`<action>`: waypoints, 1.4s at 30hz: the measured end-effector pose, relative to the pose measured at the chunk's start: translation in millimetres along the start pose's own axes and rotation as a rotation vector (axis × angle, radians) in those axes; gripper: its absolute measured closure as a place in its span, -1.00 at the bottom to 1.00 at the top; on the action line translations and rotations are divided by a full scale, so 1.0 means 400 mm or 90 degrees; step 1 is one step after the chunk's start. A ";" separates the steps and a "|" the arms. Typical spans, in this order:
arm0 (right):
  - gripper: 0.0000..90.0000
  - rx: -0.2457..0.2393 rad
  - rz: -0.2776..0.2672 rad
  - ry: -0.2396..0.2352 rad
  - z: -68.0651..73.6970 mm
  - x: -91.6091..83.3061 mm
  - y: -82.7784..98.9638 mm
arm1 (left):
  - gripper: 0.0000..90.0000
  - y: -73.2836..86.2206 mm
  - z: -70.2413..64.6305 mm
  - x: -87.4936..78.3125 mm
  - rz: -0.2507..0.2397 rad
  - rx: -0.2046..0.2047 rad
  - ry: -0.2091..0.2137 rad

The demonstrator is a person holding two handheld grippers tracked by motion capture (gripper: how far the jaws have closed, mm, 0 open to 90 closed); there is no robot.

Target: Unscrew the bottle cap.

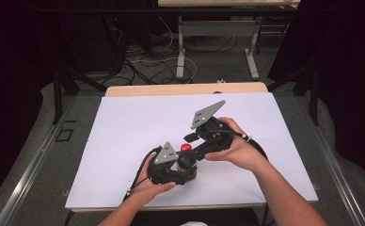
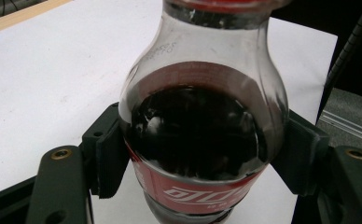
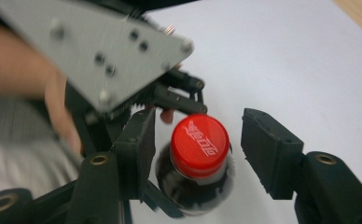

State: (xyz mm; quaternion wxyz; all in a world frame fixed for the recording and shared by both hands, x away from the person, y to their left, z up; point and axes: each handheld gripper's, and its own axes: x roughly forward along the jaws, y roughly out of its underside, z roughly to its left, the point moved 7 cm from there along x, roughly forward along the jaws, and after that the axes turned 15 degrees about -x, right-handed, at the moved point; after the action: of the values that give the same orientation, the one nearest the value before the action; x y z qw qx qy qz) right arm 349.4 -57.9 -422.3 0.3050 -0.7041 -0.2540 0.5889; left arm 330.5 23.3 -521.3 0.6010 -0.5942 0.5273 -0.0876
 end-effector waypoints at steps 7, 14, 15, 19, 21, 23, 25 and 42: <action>0.09 0.111 0.025 0.132 0.021 -0.009 -0.013 | -0.33 -0.002 0.005 -0.002 -0.001 -0.002 -0.006; 0.34 0.143 0.052 0.157 0.028 0.017 -0.005 | -0.33 -0.004 0.004 -0.003 -0.005 -0.005 -0.008; 0.35 0.139 0.055 0.158 0.027 0.017 -0.005 | -0.33 -0.004 0.005 -0.003 -0.006 -0.006 -0.007; 0.36 0.079 0.057 0.093 0.021 0.014 -0.004 | -0.33 -0.003 0.005 -0.007 0.002 -0.005 -0.001; 0.36 0.008 0.051 0.031 0.009 0.013 0.000 | -0.33 0.000 0.002 -0.004 0.004 -0.003 0.001; 0.36 -0.040 0.047 -0.018 -0.002 0.010 0.008 | -0.33 0.001 -0.001 0.001 0.003 0.006 0.003; 0.35 -0.098 0.038 -0.071 -0.011 0.007 0.013 | -0.33 0.002 -0.005 0.004 0.001 0.004 0.006; 0.11 0.073 0.068 0.170 0.034 0.009 -0.012 | -0.33 -0.006 0.006 -0.004 -0.010 -0.016 -0.003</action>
State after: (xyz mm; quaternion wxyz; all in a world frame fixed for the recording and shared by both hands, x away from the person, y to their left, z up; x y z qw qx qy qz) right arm 336.5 -50.1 -423.1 0.3443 -0.7701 -0.1391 0.5186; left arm 332.8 25.2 -519.4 0.5939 -0.6062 0.5221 -0.0846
